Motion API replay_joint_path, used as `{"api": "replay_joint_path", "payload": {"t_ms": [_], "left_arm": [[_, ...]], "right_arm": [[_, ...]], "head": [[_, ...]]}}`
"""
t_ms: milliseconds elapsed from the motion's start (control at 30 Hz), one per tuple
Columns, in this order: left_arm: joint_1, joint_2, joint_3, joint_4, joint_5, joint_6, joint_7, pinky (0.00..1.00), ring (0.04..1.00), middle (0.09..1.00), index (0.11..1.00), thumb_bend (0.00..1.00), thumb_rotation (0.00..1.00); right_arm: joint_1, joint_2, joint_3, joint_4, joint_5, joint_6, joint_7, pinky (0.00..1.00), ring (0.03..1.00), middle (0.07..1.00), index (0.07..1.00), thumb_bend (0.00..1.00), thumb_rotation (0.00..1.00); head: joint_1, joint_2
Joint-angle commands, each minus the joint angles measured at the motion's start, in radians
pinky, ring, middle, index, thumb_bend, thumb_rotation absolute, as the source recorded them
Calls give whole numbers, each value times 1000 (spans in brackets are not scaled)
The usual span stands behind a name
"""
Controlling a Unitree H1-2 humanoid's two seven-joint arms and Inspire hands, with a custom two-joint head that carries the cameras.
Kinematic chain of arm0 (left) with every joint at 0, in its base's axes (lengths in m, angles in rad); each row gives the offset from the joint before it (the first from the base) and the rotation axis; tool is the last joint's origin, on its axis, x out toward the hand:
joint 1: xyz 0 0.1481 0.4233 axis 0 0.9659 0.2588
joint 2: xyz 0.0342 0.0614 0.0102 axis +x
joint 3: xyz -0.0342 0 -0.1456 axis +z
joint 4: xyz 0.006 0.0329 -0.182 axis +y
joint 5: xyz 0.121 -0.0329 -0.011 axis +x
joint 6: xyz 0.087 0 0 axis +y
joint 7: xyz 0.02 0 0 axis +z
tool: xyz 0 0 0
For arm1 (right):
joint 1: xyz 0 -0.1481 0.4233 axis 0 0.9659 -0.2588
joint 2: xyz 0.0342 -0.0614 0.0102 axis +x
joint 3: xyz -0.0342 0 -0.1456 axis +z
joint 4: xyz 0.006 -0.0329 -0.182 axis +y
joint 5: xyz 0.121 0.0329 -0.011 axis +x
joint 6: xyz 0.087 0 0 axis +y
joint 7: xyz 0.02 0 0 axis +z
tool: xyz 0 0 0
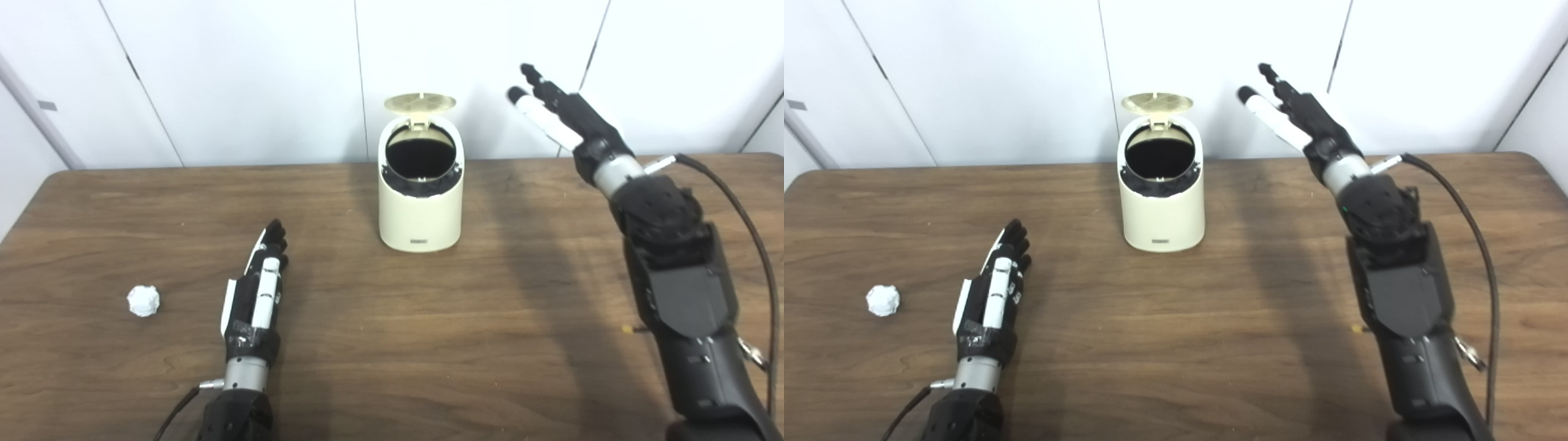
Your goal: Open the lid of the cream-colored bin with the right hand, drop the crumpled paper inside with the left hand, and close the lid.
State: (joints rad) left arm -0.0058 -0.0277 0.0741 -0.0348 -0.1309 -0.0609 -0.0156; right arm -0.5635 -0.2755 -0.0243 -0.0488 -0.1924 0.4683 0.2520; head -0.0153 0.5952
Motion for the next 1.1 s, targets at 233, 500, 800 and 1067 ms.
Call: {"api": "replay_joint_path", "payload": {"t_ms": [233,500,800,1067], "left_arm": [[30,6,-3,49,-20,-20,-18,1000,987,971,963,431,771],[29,9,-3,47,-24,-18,-15,1000,978,971,965,412,760],[29,17,-3,45,-24,-16,-15,1000,987,975,967,427,768],[32,19,-2,40,-23,-14,-13,1000,982,970,960,447,757]], "right_arm": [[67,-24,-70,-36,84,-64,-43,1000,997,1000,966,476,998],[137,5,-122,-10,151,-154,-97,1000,1000,999,945,571,1000],[210,61,-171,7,246,-234,-136,1000,1000,1000,928,572,1000],[255,108,-193,-4,322,-244,-156,1000,1000,1000,951,577,1000]], "head": [[-9,8],[-12,11],[-18,19],[-18,27]]}}
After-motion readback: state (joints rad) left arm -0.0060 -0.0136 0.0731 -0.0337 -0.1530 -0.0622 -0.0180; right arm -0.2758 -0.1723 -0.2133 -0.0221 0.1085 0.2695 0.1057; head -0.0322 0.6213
